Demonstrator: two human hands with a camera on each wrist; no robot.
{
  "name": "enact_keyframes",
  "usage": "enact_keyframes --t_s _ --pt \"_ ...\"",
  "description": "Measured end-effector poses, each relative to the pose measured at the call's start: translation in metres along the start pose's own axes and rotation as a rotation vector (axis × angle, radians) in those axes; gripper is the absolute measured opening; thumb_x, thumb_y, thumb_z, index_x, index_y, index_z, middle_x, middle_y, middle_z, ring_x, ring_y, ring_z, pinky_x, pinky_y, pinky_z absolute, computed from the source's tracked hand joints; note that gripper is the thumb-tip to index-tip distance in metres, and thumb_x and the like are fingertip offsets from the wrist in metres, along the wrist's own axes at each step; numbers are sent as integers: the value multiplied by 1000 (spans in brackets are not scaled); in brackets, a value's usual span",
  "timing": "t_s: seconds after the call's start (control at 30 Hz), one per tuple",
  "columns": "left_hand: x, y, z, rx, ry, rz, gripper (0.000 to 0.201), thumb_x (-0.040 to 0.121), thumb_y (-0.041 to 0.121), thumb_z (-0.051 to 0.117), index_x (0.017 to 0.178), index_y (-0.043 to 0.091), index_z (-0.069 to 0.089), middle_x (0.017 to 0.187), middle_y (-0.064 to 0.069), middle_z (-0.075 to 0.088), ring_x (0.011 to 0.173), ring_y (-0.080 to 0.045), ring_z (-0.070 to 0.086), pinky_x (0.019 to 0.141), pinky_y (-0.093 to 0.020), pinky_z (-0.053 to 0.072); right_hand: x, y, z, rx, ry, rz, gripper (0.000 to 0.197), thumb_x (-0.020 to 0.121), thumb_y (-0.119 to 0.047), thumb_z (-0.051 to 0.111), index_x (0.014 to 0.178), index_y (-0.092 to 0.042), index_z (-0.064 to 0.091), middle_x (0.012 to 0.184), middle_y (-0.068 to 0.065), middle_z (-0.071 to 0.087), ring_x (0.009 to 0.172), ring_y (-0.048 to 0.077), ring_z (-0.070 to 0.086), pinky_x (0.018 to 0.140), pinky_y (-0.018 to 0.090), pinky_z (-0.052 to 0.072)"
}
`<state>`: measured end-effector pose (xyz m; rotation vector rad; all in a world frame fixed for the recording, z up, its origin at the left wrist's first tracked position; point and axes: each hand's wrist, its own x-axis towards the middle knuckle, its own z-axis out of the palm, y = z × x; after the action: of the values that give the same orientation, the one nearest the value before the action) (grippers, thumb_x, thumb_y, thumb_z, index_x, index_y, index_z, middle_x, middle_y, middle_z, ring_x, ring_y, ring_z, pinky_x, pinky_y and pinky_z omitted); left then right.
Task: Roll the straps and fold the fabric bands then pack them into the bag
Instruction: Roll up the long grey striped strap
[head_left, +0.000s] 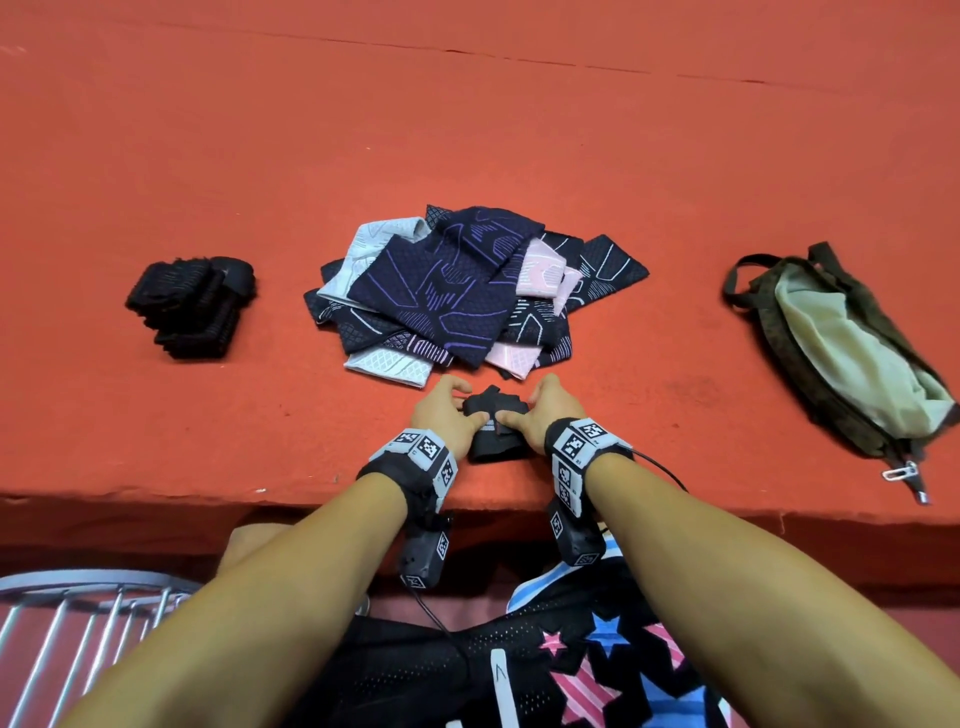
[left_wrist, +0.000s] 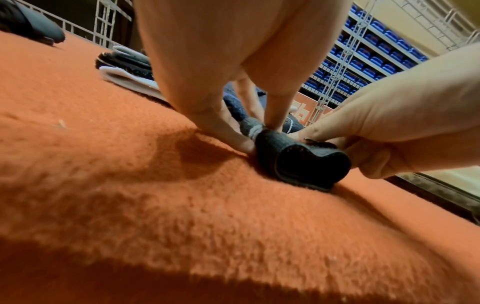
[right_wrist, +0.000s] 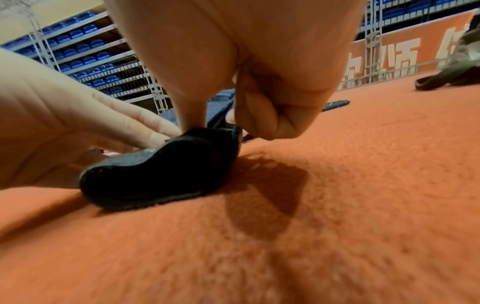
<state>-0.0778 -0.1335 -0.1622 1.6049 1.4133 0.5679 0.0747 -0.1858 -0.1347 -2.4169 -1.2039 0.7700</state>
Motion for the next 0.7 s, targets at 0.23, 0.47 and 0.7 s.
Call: enact_keyframes --t_s 0.23,0.47,0.7 --pt "2 -5 -5 -50 -53 -154 34 72 40 84 96 23 66 88 5 74 85 -16 71 84 -39 58 -9 5 5 -224 -90 -2 61 89 -71 50 84 -10 56 91 13 66 79 32 58 64 33 40" --pt "1 11 -35 -402 23 -143 34 67 31 83 97 26 68 92 -6 75 84 -25 74 83 -49 60 -12 -20 11 439 -67 -121 49 82 -62 67 90 -18 49 96 12 69 74 31 72 62 45 61" --pt "1 20 -117 -407 171 -128 13 89 29 71 98 20 66 92 -2 72 83 -21 71 68 -34 60 -16 -121 31 587 0 -250 51 85 -47 74 87 -6 44 74 11 50 62 19 55 51 34 52"
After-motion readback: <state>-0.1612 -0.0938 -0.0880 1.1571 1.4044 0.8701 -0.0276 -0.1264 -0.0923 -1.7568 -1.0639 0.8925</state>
